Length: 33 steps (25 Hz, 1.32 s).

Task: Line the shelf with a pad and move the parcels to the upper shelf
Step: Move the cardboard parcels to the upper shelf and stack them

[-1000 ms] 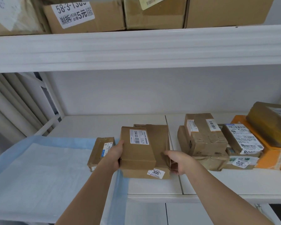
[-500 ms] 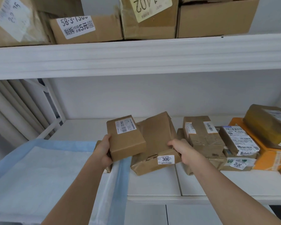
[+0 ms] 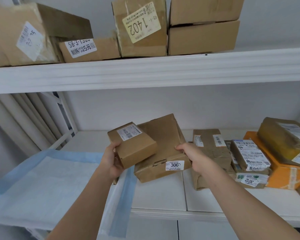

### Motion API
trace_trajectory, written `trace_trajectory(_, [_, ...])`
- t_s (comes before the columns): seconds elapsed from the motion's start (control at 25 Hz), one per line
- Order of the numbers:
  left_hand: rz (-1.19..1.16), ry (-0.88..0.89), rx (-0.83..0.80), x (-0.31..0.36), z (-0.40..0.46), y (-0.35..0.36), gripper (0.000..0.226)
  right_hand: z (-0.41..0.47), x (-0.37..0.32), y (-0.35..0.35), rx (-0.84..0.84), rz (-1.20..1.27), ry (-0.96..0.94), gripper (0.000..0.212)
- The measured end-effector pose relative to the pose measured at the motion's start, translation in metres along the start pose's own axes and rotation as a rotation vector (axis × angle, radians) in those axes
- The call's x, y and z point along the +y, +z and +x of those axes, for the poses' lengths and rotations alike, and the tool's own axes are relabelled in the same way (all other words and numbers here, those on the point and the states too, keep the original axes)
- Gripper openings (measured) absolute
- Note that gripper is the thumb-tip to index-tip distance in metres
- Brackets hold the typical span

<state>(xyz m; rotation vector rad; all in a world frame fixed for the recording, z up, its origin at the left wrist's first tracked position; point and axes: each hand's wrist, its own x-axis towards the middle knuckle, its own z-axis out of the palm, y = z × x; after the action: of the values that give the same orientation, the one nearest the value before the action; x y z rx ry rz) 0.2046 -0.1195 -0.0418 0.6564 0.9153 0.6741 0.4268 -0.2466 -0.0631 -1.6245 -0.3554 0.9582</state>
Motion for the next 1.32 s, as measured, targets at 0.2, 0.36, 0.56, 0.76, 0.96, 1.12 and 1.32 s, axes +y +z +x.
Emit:
trace_trajectory(0.2, [0.094, 0.026, -0.052, -0.013, -0.016, 0.008, 0.031, -0.017, -0.006, -0.01, -0.133, -0.03, 0.038, 0.04])
trace_trajectory(0.36, [0.08, 0.044, -0.067, -0.036, -0.03, 0.008, 0.029, -0.019, 0.0, -0.016, -0.268, -0.169, -0.019, 0.059])
trace_trajectory(0.56, [0.008, 0.086, -0.048, -0.062, -0.043, -0.004, 0.041, -0.029, 0.012, -0.035, -0.324, -0.145, 0.036, 0.076])
trace_trajectory(0.76, [0.111, 0.103, -0.067, -0.069, -0.069, 0.002, 0.041, -0.067, 0.006, -0.059, -0.299, -0.191, 0.039, 0.048])
trace_trajectory(0.96, [0.172, 0.141, -0.144, -0.075, -0.115, -0.01, 0.035, -0.107, 0.005, -0.056, -0.255, -0.073, -0.072, 0.06])
trace_trajectory(1.12, [0.243, 0.223, -0.188, -0.076, -0.158, -0.05, 0.041, -0.137, 0.019, -0.031, -0.215, 0.09, -0.081, 0.049])
trace_trajectory(1.32, [0.192, 0.307, -0.107, -0.075, -0.217, -0.114, 0.051, -0.18, 0.046, -0.008, -0.221, 0.239, -0.12, 0.058])
